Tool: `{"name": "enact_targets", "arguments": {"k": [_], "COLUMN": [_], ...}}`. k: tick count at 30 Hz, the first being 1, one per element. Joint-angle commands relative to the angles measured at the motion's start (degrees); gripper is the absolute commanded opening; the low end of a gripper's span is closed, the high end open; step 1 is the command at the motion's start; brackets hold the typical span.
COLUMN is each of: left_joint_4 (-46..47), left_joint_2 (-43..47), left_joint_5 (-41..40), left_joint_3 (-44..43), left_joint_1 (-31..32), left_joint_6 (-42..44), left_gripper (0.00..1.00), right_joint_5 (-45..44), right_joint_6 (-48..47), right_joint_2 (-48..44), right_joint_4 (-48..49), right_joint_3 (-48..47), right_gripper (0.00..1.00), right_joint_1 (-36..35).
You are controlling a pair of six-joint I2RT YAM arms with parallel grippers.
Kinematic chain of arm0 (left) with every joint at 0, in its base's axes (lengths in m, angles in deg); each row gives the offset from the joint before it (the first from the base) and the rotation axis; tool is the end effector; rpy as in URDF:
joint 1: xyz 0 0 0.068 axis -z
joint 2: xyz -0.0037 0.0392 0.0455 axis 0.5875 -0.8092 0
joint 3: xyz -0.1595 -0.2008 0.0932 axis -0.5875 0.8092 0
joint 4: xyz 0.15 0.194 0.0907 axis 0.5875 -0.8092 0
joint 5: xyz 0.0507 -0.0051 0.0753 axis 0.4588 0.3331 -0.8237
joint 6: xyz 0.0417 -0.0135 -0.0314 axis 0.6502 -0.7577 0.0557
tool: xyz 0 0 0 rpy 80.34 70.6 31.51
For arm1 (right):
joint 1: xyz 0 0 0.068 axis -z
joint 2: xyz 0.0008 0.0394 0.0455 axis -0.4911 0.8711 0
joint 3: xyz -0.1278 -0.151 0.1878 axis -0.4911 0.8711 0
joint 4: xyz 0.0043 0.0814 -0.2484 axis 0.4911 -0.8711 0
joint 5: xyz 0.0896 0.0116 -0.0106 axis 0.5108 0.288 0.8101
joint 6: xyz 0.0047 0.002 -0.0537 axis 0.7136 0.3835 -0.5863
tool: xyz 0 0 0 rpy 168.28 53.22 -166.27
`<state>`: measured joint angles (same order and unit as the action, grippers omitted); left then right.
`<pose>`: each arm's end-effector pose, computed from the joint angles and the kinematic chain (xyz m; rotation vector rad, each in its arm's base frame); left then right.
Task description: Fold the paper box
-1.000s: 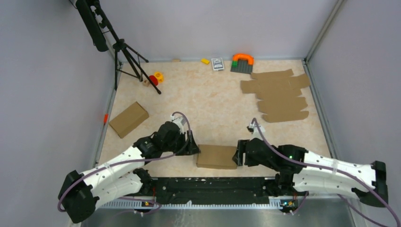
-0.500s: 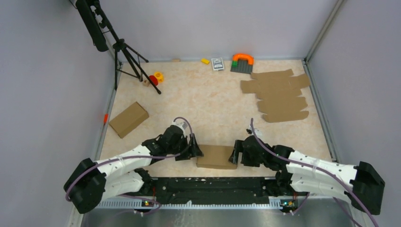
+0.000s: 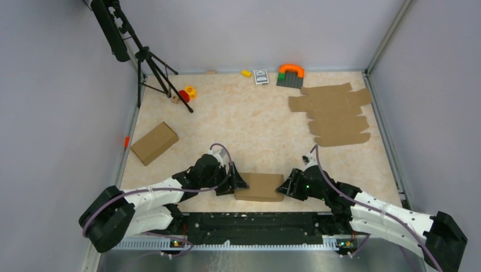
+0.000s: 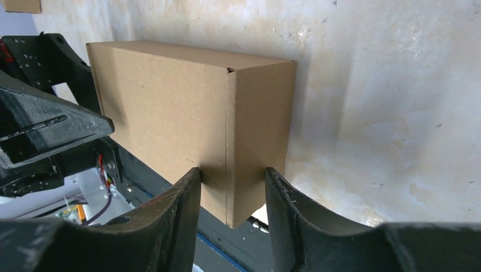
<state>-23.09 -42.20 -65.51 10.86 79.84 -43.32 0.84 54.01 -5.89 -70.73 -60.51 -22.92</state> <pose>0.1320 -0.1427 0.1433 -0.1412 2.6079 -1.1830 0.0887 0.1149 0.1511 0.2407 2.4911 0.9815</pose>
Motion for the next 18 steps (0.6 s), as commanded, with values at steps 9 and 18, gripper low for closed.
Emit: {"name": "enact_targets", "arguments": {"k": [9,18], "left_joint_4": [15.2,13.5], "left_joint_2": [4.1,11.8], "left_joint_5": [7.1,7.2], "left_joint_3": [2.8,3.0], "left_joint_1": [-0.8,-2.1], "left_joint_6": [-6.8,-8.7], "left_gripper": [0.72,0.57], "right_joint_5": [3.2,3.3], "right_joint_6": [2.1,3.0], "right_joint_2": [-5.9,-8.3], "right_joint_4": [-1.8,-3.7], "right_joint_3": [3.2,3.3], "right_gripper": [0.27,0.21], "right_joint_1": [3.8,5.2]}}
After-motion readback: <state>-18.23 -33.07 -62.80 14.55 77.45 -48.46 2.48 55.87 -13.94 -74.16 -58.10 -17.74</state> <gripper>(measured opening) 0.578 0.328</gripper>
